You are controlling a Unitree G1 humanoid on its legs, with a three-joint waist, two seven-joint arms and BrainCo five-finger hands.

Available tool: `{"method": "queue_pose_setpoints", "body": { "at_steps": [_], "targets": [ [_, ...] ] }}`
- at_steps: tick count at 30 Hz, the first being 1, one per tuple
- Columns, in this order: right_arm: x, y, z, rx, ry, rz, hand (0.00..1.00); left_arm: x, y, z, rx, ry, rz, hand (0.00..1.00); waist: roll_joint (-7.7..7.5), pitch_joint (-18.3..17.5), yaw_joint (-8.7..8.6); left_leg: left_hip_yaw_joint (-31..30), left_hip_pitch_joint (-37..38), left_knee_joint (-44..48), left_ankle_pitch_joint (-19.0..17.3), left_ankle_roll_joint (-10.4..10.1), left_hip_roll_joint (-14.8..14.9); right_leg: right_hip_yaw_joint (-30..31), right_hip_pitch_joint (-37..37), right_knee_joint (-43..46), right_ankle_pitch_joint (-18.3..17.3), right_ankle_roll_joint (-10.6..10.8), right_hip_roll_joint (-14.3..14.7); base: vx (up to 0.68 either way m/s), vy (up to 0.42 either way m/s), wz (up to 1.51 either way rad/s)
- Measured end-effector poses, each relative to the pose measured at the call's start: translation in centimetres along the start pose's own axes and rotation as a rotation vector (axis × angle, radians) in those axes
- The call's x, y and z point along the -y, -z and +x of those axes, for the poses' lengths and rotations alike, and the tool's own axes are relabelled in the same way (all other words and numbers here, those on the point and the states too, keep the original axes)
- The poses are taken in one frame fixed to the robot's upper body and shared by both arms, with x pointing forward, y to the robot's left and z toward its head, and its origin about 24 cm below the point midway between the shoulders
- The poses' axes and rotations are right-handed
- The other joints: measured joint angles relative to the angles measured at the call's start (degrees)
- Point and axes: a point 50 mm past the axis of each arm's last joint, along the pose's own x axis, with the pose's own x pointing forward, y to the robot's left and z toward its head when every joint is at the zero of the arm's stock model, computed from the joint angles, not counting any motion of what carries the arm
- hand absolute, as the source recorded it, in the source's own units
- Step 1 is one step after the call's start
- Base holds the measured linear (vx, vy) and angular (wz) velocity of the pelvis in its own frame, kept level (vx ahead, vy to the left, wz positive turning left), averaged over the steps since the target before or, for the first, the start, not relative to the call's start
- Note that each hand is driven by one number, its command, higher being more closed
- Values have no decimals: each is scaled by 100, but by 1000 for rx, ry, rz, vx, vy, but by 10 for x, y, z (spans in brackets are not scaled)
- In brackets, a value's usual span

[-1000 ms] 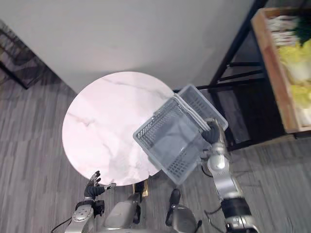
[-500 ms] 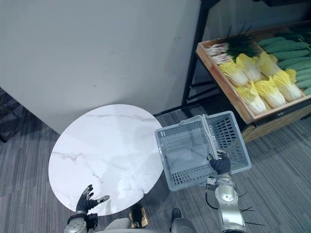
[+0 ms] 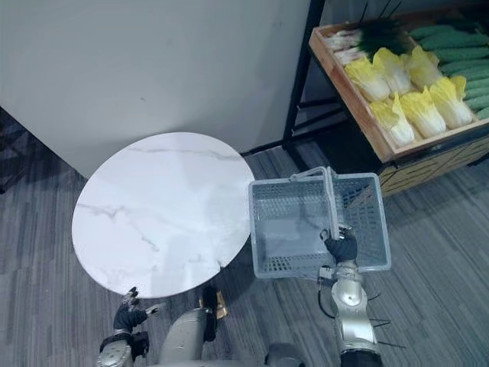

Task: Pick vegetable in the basket

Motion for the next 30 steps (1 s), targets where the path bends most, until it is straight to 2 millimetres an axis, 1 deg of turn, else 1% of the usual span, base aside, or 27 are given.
{"method": "queue_pose_setpoints", "body": {
  "at_steps": [1,2,3,4,5,6,7,8,9,10,11,12,13,16,19,22,24,25,26,27,28,29,30],
  "targets": [
    [2,0,1,3,9,-8,100,4,1,-2,3,20,8,0,104,1,-5,-173,96,-401,226,-171,90,-118,-131,154,56,-102,115,-341,-182,33],
    [3,0,1,3,13,-10,100,5,0,-2,4,29,14,0,102,4,-28,-220,140,-577,-243,-322,73,-230,-175,136,98,-186,108,-351,-131,45],
    [4,0,1,4,21,-7,100,9,-2,-1,9,42,15,0,47,23,-69,-280,76,-605,-677,-587,-36,-387,-232,34,187,-312,21,-325,-73,52],
    [6,-1,2,10,34,2,100,15,-7,2,24,60,18,0,-57,107,-93,-310,-65,-100,-625,-411,-150,-453,-311,29,277,-343,-148,-334,-69,54],
    [7,-1,2,6,41,11,100,17,-6,0,22,65,12,0,-112,110,-86,-354,-88,646,-605,-367,-304,-459,-378,35,390,-345,-309,-243,-63,34],
    [7,0,1,4,42,11,100,16,-4,-2,20,63,9,0,-121,116,-107,-406,19,1137,-682,-340,-329,-449,-419,21,453,-334,-362,-206,-18,13],
    [9,2,-1,-8,45,15,100,16,-2,-4,15,59,4,0,-27,85,-135,-529,296,1439,-944,-306,-312,-426,-429,-60,541,-322,-345,-162,13,3],
    [9,4,-2,-14,47,15,100,15,0,-5,9,54,1,0,27,61,-147,-609,519,1394,-1194,-297,-325,-409,-433,-105,566,-303,-333,-198,73,-1],
    [8,5,-4,-20,50,23,100,14,3,-7,2,45,-5,0,102,19,-166,-706,890,995,-1442,-303,-331,-357,-475,-170,603,-296,-285,-167,108,-8],
    [6,6,-4,-23,55,33,100,14,4,-8,2,37,-8,0,163,-8,-173,-741,1174,456,-1515,-299,-294,-348,-549,-178,635,-233,-225,-161,117,-8],
    [5,7,-6,-29,59,42,100,14,3,-8,5,31,-8,0,190,-22,-196,-737,1244,302,-1511,-322,-299,-329,-553,-178,658,-208,-231,-124,95,-12],
    [4,11,-9,-45,63,50,100,14,2,-8,8,29,-9,0,98,-9,-191,-727,1306,229,-1488,-352,-323,-288,-517,-247,733,-152,-251,-100,88,-11],
    [4,14,-12,-57,68,53,100,14,2,-8,7,30,-9,0,56,-20,-191,-706,1317,266,-1494,-344,-323,-252,-481,-303,822,-78,-255,-94,104,-15],
    [10,21,-19,-87,91,42,100,14,4,-8,2,28,-7,0,17,-39,-218,-537,1369,301,-1551,-257,-336,-88,-357,-549,1022,36,-269,-47,102,-28],
    [14,26,-24,-109,107,41,100,14,3,-8,6,29,-8,0,26,-44,-227,-258,1415,403,-1631,-153,-326,191,-361,-679,1176,61,-225,-19,76,-49],
    [15,29,-27,-122,121,52,100,16,-2,-8,26,34,-18,0,22,-40,-244,172,1481,647,-1829,-98,-262,605,-421,-798,1341,85,-98,-4,92,-82],
    [14,26,-25,-108,118,51,100,18,-7,-7,44,37,-24,0,22,-36,-260,645,1474,958,-2121,-85,-124,1108,-587,-804,1449,127,58,-10,87,-126],
    [14,24,-23,-100,116,52,100,18,-8,-7,51,37,-26,0,16,-32,-270,766,1469,1016,-2191,-84,-96,1238,-651,-816,1478,136,93,-11,73,-122],
    [13,21,-20,-88,115,56,100,18,-10,-7,59,38,-28,0,15,-32,-331,962,1447,1091,-2300,-94,-45,1384,-729,-874,1507,126,127,-33,98,-124],
    [10,16,-14,-67,111,55,100,20,-15,-4,73,40,-33,0,16,-21,-397,1305,1464,1103,-2391,-124,35,1085,-855,-929,1507,26,13,-31,107,-147],
    [9,12,-11,-52,108,50,100,23,-18,-3,81,42,-38,0,18,-20,-398,1607,1511,1111,-2422,-93,110,661,-964,-927,1578,-70,-143,-8,102,-174],
    [6,9,-8,-37,100,49,100,25,-21,-1,91,43,-43,0,19,-16,-399,2068,1622,1123,-2451,-62,252,-43,-1105,-803,1633,-129,-379,76,66,-192],
    [1,5,-5,-20,80,43,100,25,-24,1,101,42,-41,0,15,-14,-399,2513,1799,1103,-2496,-48,324,-985,-1204,-600,1624,-280,-656,78,39,-174]
  ]
}}
